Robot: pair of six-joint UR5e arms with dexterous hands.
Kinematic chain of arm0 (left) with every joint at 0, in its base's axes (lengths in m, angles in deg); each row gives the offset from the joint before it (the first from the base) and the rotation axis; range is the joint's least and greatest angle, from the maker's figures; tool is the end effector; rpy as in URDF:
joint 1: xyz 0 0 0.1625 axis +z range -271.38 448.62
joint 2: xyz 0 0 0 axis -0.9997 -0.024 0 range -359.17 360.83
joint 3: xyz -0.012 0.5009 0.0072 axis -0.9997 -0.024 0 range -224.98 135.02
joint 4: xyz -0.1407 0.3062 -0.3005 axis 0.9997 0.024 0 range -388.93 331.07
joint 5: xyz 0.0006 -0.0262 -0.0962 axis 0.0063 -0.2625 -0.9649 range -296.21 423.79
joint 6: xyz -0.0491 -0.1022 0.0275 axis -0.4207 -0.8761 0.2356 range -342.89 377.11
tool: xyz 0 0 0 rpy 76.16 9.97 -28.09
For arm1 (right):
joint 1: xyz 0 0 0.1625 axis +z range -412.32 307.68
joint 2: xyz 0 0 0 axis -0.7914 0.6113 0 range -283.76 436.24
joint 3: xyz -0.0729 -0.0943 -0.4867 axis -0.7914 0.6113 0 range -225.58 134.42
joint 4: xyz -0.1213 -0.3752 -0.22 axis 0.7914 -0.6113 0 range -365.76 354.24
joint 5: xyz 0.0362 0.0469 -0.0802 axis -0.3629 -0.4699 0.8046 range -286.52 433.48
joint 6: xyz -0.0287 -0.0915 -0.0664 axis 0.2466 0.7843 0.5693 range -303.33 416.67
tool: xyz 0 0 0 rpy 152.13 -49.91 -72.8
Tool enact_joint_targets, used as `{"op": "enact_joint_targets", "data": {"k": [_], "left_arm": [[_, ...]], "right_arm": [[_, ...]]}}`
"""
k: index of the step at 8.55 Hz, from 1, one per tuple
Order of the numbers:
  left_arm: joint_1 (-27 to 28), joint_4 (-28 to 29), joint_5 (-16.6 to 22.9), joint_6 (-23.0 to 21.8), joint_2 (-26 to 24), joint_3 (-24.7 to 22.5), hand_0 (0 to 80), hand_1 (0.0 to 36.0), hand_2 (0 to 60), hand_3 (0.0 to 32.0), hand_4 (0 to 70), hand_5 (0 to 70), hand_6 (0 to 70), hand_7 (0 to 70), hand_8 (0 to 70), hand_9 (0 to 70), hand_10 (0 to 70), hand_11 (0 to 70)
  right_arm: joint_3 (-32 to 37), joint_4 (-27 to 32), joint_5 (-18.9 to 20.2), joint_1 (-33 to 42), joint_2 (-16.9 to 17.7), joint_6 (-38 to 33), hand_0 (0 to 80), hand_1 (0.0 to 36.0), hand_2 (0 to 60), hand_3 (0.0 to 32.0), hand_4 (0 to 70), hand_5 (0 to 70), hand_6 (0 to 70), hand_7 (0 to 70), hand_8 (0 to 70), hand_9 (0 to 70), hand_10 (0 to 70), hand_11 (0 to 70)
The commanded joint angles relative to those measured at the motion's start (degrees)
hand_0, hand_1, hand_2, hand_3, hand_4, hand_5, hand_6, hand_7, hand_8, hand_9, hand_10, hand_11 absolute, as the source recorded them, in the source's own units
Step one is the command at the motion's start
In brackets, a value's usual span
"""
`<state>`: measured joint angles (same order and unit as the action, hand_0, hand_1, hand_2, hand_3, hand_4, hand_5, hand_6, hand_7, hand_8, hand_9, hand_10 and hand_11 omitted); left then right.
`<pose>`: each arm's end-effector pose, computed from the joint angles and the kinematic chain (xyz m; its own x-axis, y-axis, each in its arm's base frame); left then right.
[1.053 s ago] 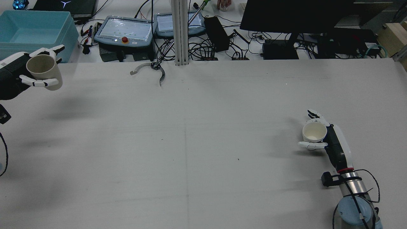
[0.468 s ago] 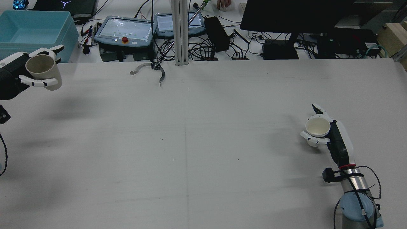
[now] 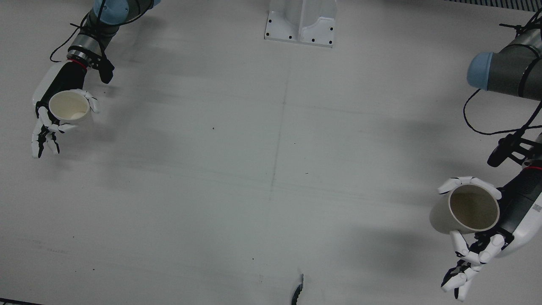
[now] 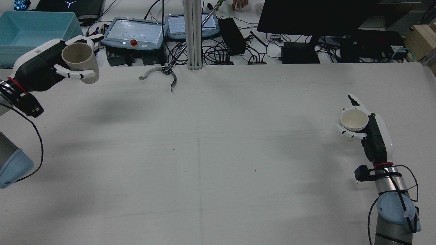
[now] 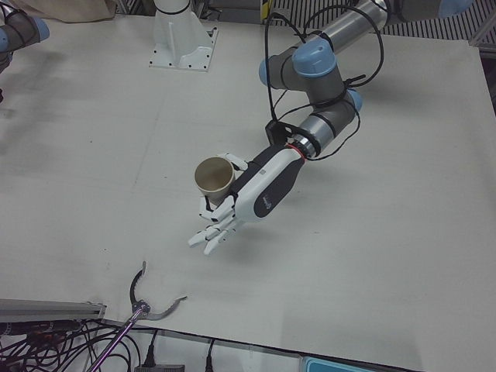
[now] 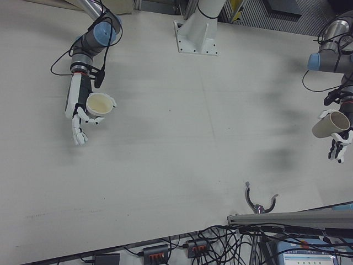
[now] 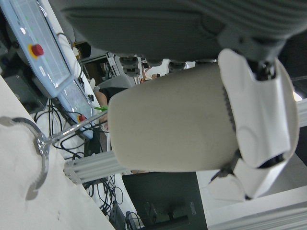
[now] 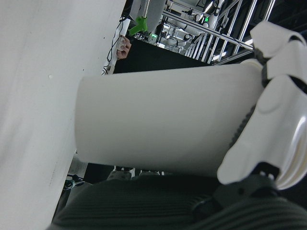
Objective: Pour water
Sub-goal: 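Lift the second cup with the right hand, left hand tilting its cup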
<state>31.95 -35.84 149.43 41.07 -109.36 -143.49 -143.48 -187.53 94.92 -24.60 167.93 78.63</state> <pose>0.2637 -0.6599 0.4751 -0.8797 -0.3207 -0.3512 0.1677 0.4819 -0.8600 -0.2987 -0.4301 0.7128 -0.9453 -0.1137 0.3059 -0.3071 -0.0071 -0.9517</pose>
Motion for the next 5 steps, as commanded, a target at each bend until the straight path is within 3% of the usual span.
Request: {"op": "enact_joint_targets", "data": {"k": [1,3,4,5], "left_arm": [[8.8,-4.8,0.5,2.7,-11.0,2.0,45.9,27.2,60.0,0.0,6.3,70.0,3.7,13.1,0.0,1.2,4.6,8.4],[15.3,-7.3,0.5,4.2,-17.5,3.2,46.5,25.3,57.5,0.0,8.8,70.0,3.5,13.0,0.0,1.2,4.5,8.3],[16.9,-7.6,0.5,5.1,-22.1,6.4,45.8,28.5,60.0,0.0,5.5,70.0,3.8,13.2,0.0,1.2,4.6,8.4],[18.9,-7.6,0.4,6.0,-25.7,9.8,45.7,28.9,60.0,0.0,5.1,70.0,3.9,13.3,0.0,1.2,4.7,8.7]], "right_arm": [[-2.2,-0.1,2.7,2.6,0.3,0.9,47.9,26.5,60.0,0.0,37.8,70.0,8.9,14.3,5.9,10.6,13.9,21.5],[-2.3,-0.1,3.3,2.7,0.1,1.6,48.7,26.4,60.0,0.0,36.9,70.0,9.0,14.4,6.0,10.7,13.9,21.5],[-2.4,-0.1,3.5,2.9,0.0,1.8,48.7,25.9,60.0,0.0,36.4,70.0,9.0,14.6,5.4,10.0,12.8,19.9],[-2.7,-0.1,3.5,2.9,-0.1,1.9,48.8,25.8,60.0,0.0,36.2,70.0,9.2,14.9,5.7,10.3,12.9,20.1]]}}
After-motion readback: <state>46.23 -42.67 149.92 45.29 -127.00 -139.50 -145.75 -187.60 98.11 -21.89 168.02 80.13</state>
